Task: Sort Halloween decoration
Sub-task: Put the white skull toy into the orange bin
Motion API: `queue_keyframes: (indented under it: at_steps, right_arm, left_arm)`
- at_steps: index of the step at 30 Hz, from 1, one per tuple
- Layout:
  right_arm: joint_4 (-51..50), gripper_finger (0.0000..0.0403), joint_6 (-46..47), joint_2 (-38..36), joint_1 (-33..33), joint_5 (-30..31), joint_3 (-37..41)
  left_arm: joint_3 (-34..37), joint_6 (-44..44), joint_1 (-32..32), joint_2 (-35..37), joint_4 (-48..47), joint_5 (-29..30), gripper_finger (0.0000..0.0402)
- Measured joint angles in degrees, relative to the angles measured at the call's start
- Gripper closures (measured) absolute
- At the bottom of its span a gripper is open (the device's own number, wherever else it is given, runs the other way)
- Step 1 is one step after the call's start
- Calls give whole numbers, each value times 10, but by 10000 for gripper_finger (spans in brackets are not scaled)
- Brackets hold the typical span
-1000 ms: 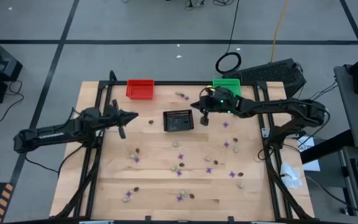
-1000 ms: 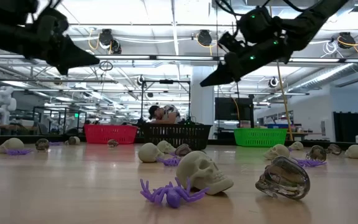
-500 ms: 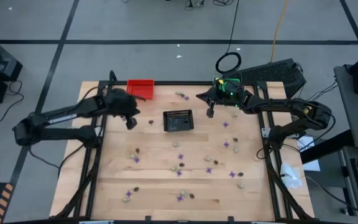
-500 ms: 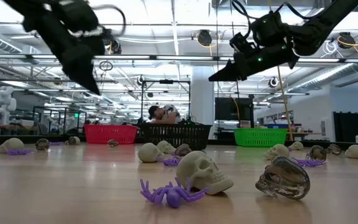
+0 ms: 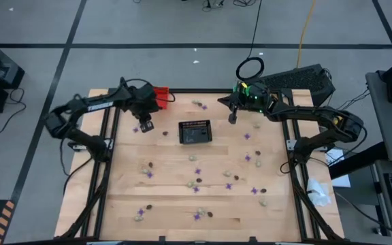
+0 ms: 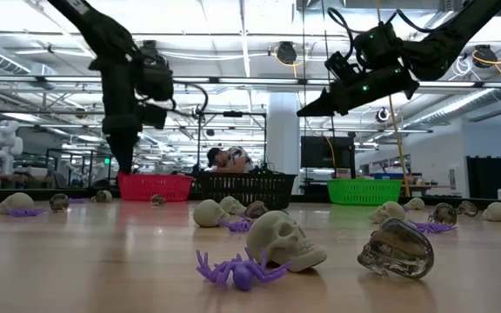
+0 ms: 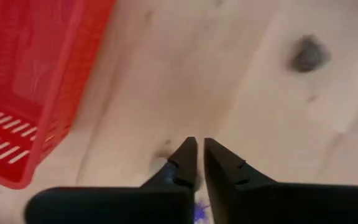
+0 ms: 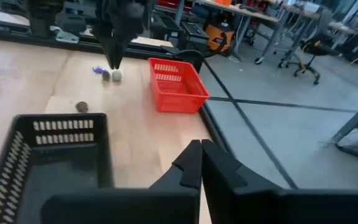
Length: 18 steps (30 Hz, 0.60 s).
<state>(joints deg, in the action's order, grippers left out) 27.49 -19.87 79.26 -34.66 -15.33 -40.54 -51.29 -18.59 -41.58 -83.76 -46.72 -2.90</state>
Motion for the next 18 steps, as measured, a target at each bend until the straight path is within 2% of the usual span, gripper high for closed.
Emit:
queue_keyframes:
  at_steps: [4, 10, 14, 18]
  right_arm:
    - [6, 403, -18, 0, -12, -1, -19]
    - [-8, 403, -60, 0, -22, -18, -50]
    - [-9, 403, -81, 0, -29, -35, -66]
    - [-9, 403, -95, 0, -37, -46, -77]
  left_arm:
    - [-14, -1, -9, -39, -24, 8, 317]
    - [-26, -19, -8, -68, -46, 86, 242]
    - [-26, -23, -13, -90, -48, 91, 232]
    - [-26, -25, -22, -116, -46, 93, 242]
